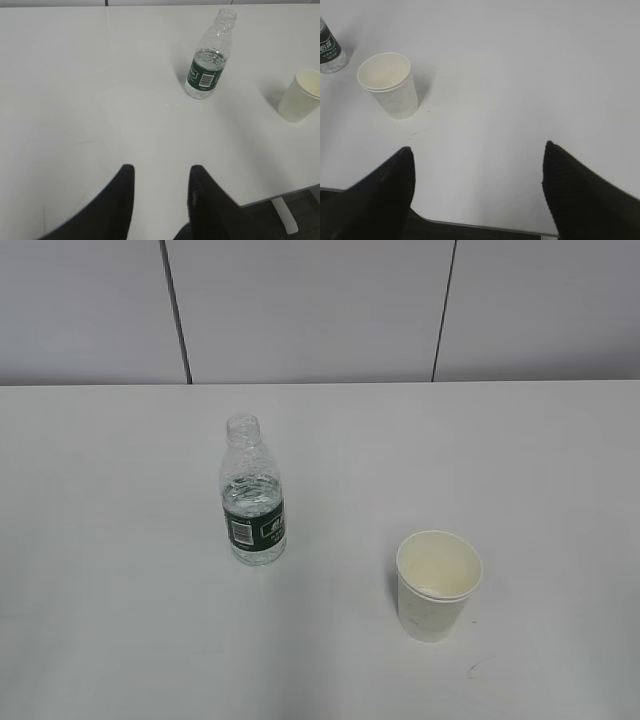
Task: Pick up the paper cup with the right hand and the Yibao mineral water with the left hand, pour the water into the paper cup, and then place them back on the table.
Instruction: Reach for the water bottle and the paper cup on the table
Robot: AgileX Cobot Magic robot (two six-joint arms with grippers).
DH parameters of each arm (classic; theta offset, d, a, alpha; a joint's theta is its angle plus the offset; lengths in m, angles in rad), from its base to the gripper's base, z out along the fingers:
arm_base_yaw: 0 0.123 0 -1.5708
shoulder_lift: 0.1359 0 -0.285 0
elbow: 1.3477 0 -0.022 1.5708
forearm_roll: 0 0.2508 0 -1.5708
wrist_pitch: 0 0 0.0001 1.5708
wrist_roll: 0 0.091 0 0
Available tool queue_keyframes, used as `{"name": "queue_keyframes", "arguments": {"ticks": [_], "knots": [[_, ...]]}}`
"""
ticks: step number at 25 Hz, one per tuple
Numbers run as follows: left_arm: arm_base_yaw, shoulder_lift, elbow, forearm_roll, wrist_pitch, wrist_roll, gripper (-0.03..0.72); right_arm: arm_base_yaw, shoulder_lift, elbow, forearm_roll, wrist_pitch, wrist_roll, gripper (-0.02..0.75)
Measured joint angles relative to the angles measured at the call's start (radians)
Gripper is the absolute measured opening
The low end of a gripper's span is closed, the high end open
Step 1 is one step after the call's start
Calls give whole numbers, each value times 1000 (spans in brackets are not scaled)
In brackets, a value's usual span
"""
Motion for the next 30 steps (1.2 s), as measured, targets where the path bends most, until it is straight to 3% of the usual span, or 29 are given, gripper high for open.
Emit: {"name": "queue_keyframes", "arguments": {"ticks": [30], "knots": [[0,0,0,-6,0,0,237,0,0,0,0,-2,0,587]]}}
